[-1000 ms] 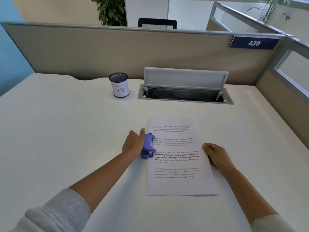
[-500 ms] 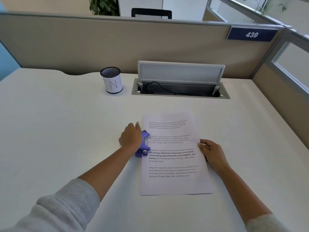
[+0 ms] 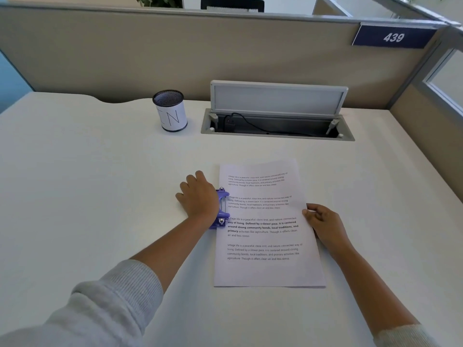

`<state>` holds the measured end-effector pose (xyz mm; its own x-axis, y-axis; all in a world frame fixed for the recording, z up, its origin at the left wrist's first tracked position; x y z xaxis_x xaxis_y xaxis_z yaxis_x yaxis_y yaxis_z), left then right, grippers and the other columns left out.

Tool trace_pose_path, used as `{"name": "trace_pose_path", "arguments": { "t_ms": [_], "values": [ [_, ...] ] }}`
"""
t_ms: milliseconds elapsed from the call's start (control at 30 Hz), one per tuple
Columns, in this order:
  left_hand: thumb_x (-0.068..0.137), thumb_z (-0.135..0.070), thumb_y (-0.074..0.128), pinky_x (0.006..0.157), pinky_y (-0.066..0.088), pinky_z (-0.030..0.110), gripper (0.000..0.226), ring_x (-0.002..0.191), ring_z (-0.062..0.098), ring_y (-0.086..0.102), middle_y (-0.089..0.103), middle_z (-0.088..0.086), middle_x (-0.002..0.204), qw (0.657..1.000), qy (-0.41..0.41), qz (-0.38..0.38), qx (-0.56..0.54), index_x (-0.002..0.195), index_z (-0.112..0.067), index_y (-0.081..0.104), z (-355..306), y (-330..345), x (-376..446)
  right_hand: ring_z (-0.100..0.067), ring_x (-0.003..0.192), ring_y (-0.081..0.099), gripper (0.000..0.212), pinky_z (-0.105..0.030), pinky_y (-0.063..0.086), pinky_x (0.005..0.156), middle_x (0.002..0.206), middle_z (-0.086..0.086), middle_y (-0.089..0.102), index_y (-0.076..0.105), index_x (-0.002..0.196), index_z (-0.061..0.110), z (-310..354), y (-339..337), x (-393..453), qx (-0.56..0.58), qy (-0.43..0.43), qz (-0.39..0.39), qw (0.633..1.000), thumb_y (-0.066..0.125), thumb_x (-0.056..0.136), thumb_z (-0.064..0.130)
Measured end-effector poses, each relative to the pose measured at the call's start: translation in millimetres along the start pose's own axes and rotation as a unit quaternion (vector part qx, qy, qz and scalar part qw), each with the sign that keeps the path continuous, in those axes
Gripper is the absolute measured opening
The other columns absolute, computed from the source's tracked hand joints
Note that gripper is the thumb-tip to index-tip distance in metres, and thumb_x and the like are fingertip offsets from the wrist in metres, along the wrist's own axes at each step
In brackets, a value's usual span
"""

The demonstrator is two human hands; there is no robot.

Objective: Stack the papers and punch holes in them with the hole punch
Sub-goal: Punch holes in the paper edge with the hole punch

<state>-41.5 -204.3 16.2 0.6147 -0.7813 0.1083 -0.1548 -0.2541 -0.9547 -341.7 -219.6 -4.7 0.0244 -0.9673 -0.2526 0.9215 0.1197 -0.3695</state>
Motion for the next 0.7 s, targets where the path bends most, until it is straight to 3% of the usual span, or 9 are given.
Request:
{"name": "trace_pose_path", "arguments": {
  "t_ms": [167, 300, 500, 700],
  "values": [
    [0.094, -0.015, 0.034, 0.072, 0.035, 0.039, 0.022, 0.094, 0.033, 0.052, 0.057, 0.013, 0.1, 1.0, -0.007, -0.009, -0.015, 0.107, -0.008, 0.05, 3.3, 2.3, 0.3, -0.014, 0.079, 0.07, 0.013, -0.032, 0.056, 0.074, 0.086, 0.006, 0.075, 0.067, 0.099, 0.027, 1.0, -0.1, -0.5, 0.0, -0.003, 0.0, 1.0, 0.058, 0.09, 0.024],
    [0.096, -0.019, 0.034, 0.081, 0.038, 0.042, 0.027, 0.103, 0.034, 0.051, 0.057, 0.015, 0.109, 1.0, -0.001, -0.003, -0.021, 0.116, -0.007, 0.049, 4.1, 3.6, 0.3, -0.015, 0.079, 0.07, 0.017, -0.035, 0.056, 0.077, 0.086, 0.005, 0.074, 0.064, 0.084, 0.038, 4.4, 0.7, -2.4, -0.007, -0.006, -0.001, 1.0, 0.058, 0.09, 0.023],
    [0.097, -0.023, 0.035, 0.09, 0.038, 0.046, 0.03, 0.11, 0.033, 0.05, 0.056, 0.014, 0.116, 1.0, 0.002, 0.012, -0.028, 0.121, -0.009, 0.047, 5.5, 4.2, 0.1, -0.019, 0.087, 0.07, 0.014, -0.04, 0.056, 0.083, 0.093, 0.001, 0.074, 0.062, 0.091, 0.035, 5.2, 0.3, -3.1, -0.012, -0.006, 0.001, 1.0, 0.057, 0.091, 0.022],
    [0.097, -0.022, 0.035, 0.095, 0.035, 0.046, 0.028, 0.113, 0.032, 0.048, 0.054, 0.013, 0.12, 1.0, 0.0, 0.016, -0.022, 0.116, -0.008, 0.049, 8.9, 7.4, -0.3, -0.015, 0.083, 0.069, 0.017, -0.035, 0.055, 0.08, 0.091, 0.003, 0.074, 0.066, 0.105, 0.023, 1.6, -0.3, -0.9, -0.023, 0.003, -0.005, 1.0, 0.058, 0.09, 0.024]
  ]
}}
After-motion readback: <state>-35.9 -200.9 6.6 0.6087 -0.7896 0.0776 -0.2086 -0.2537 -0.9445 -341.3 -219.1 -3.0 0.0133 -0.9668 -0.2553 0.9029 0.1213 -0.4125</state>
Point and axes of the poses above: each hand's wrist, its own x-axis towards the middle knuckle, its own y-axis out of the palm, z = x × y, the point moved 4 cm from there along x, towards the middle knuckle
